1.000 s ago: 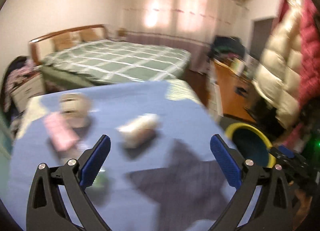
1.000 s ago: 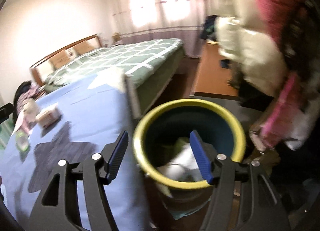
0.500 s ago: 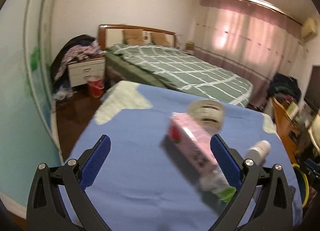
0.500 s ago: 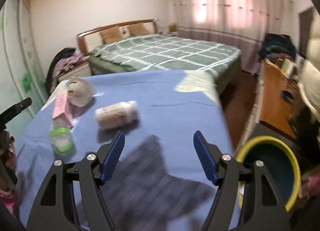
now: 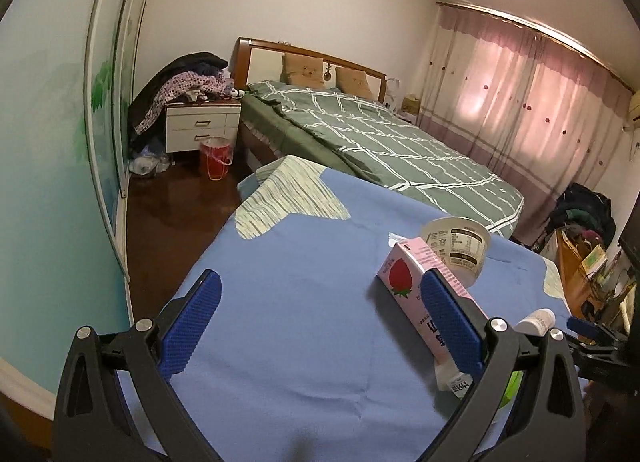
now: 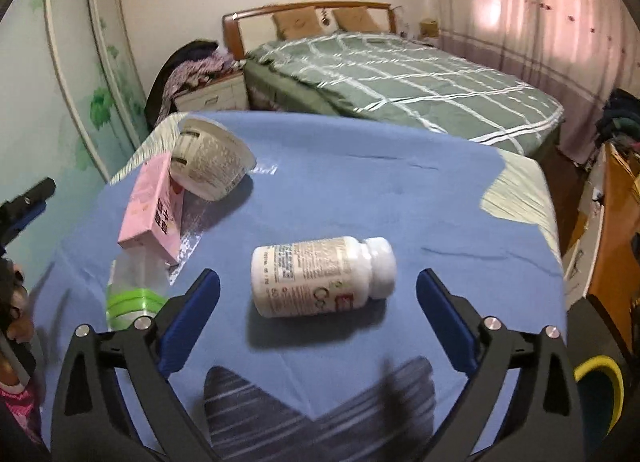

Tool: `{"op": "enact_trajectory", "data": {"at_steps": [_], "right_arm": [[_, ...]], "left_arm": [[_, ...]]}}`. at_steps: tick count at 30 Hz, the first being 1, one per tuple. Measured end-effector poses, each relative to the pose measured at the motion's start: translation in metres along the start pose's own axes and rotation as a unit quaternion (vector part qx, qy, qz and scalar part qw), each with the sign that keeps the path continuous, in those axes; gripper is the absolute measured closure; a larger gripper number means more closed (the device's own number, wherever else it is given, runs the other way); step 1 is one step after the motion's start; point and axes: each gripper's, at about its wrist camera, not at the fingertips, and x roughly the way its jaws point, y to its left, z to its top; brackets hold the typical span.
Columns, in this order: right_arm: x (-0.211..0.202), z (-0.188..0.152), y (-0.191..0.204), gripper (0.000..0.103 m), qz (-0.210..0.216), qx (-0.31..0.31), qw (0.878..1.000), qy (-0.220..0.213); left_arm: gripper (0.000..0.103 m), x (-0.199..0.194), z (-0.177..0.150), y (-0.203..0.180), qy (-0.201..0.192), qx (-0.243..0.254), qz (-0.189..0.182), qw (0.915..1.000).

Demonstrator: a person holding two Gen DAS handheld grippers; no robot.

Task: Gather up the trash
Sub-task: 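Grasp the white supplement bottle on the table with the right gripper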

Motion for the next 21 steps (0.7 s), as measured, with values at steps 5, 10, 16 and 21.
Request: {"op": "enact_trajectory", "data": {"at_steps": [5,10,16,21], "right_arm": [[0.03,0.004,0.005,0.007,-0.025,-0.028,0.999,0.022],[0.049,0.005,0.0,0.009,-0.013,-0.019,0.999,0.032],[0.048,0.0,-0.002,0.021,-0.012,-0.009,0.999,0.029],[0.035,-0.001,0.0,0.021,-0.023,-0.004,1.0,0.021]], "left_arm": [[0.005,0.0,-0.003,-0.008,0.004,0.013,-0.009,0.9999],[0.005,-0.001,-0.005,-0.012,0.006,0.019,-0.014,0.9997],[0.005,0.0,-0.007,-0.015,0.009,0.022,-0.016,0.9996],[0.005,0.0,-0.007,-0.015,0.01,0.022,-0.016,0.9996]]}}
